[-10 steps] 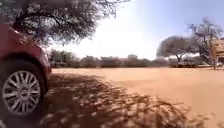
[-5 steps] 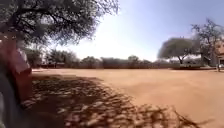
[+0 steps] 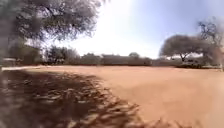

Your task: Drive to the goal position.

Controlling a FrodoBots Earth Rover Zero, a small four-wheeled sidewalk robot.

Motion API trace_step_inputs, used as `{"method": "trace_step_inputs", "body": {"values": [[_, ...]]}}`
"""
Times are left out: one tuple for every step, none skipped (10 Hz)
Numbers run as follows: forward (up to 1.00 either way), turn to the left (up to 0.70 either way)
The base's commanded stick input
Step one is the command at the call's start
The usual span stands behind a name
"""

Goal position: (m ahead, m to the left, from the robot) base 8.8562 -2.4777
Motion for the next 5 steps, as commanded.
{"method": "trace_step_inputs", "body": {"values": [[1.0, 0.0], [1.0, 0.0], [1.0, 0.0], [1.0, 0.0], [1.0, 0.0]]}}
